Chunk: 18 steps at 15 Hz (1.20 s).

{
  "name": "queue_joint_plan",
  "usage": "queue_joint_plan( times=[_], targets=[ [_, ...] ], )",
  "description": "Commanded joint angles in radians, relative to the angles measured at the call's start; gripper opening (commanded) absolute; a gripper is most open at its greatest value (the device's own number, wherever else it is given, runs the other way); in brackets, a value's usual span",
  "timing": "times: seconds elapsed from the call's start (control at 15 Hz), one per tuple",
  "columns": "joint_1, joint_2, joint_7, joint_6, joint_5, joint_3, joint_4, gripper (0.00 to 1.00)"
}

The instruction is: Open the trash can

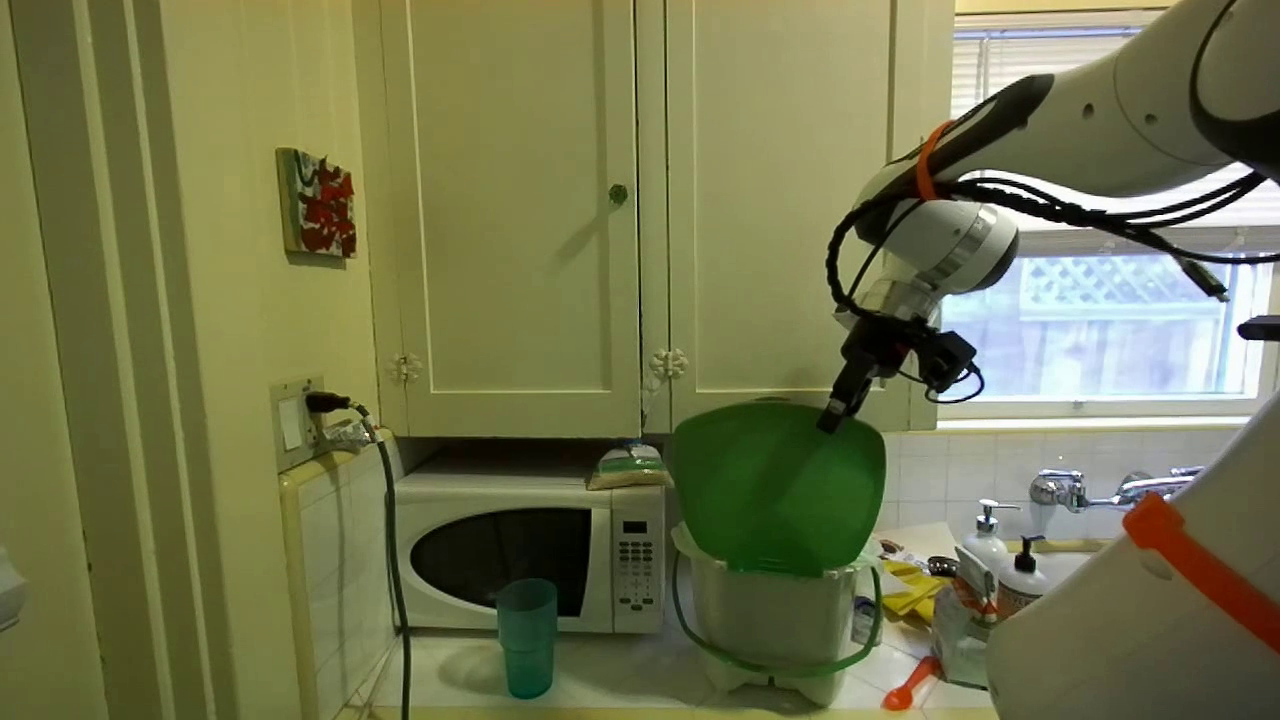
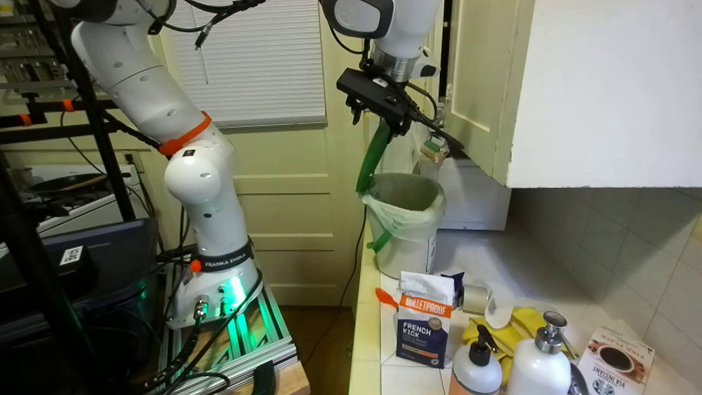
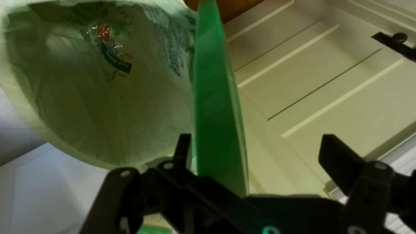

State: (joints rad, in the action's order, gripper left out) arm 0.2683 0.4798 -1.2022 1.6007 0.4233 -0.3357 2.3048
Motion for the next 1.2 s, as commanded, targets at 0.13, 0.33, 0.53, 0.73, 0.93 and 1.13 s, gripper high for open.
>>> queue_joint_plan(
  times=[0.13, 0.33, 0.53, 0.73, 0.93, 1.13],
  targets=[
    [-0.024, 0.022, 0.023, 0.023, -0.013, -0.006, 0.004, 1.00],
    [-0.030, 0.025, 0.030, 0.011, -0.003, -0.008, -0.010, 1.00],
    [-0.037, 0.019, 0.044, 0.003, 0.023, -0.015, -0.040, 1.00],
    [-0.046, 0.017, 0.057, -0.022, 0.038, -0.021, -0.069, 1.00],
    [-0.055, 0.010, 0.074, -0.036, 0.057, -0.027, -0.091, 1.00],
    [-0.069, -0.003, 0.079, -0.074, 0.070, -0.034, -0.109, 1.00]
  ],
)
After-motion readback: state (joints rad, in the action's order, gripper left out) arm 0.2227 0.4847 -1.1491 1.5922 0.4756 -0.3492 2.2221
